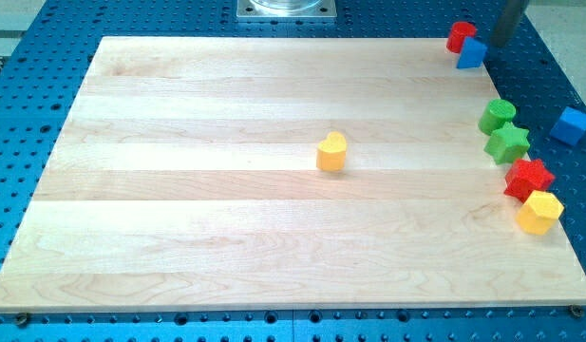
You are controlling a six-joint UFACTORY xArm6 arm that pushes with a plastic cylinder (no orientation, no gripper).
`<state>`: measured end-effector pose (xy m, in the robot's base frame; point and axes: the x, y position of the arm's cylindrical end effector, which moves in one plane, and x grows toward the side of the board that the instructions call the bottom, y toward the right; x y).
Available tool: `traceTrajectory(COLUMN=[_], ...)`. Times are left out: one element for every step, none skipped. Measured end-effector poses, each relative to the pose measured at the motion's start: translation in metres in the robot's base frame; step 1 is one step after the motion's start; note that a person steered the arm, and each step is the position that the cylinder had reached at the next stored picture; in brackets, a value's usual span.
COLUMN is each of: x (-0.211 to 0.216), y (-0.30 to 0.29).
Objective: Move the red circle slightly to the left
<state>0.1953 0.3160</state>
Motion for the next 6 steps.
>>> traceTrajectory(x=[0.028, 0.035, 0.039, 0.006, -0.004, -0.004], y=[-0.135, -0.171, -0.117, -0.066, -0.062, -0.066])
